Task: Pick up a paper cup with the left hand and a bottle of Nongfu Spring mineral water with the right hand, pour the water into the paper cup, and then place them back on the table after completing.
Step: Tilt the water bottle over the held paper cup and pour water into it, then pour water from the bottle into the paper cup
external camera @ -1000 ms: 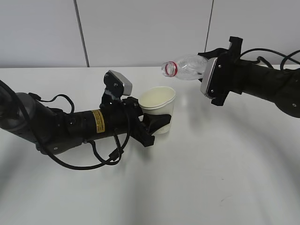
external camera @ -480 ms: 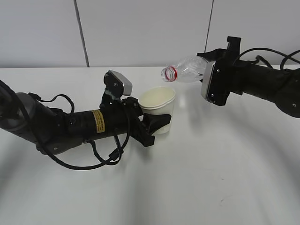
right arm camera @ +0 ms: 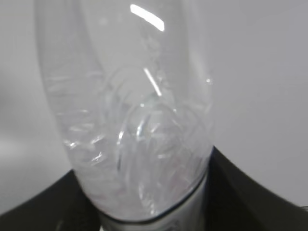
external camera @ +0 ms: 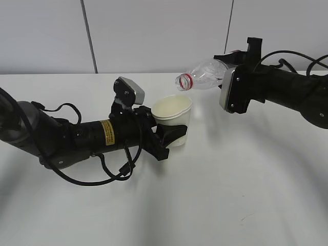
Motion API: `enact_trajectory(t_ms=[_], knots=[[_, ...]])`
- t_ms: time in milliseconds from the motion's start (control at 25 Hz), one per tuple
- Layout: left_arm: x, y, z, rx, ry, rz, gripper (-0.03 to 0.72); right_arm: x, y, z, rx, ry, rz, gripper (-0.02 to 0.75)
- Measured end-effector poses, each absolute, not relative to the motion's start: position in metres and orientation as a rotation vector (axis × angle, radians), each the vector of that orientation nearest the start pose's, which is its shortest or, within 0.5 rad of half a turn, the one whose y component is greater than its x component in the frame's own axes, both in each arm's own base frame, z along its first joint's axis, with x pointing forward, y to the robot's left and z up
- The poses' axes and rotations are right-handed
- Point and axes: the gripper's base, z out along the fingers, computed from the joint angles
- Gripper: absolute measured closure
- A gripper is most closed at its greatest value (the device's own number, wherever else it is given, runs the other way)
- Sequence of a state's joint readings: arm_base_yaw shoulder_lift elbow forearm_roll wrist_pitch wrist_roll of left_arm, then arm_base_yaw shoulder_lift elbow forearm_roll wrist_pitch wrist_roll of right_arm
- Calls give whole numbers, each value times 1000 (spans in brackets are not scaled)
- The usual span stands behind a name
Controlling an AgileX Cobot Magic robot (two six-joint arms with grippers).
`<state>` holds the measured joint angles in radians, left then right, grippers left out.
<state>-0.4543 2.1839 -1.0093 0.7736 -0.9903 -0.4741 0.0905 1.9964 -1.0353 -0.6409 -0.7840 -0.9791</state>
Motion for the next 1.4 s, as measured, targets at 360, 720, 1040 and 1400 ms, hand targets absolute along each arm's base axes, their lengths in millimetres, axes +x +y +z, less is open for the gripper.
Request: enact_trajectory(t_ms=[360,720,1040,1400], knots=[[337,-224,101,861,1657,-873,314,405,76,171,-1482,990,-644,343],[337,-224,101,861,1658,-872,314,407,74,172,-1477,986,-687,343],[337,-224,101,863,1659,-872,314,407,74,172,-1491,970,-706,343],[337,-224,100,875,1662,-870,314,407,74,172,-1499,958,-717,343]])
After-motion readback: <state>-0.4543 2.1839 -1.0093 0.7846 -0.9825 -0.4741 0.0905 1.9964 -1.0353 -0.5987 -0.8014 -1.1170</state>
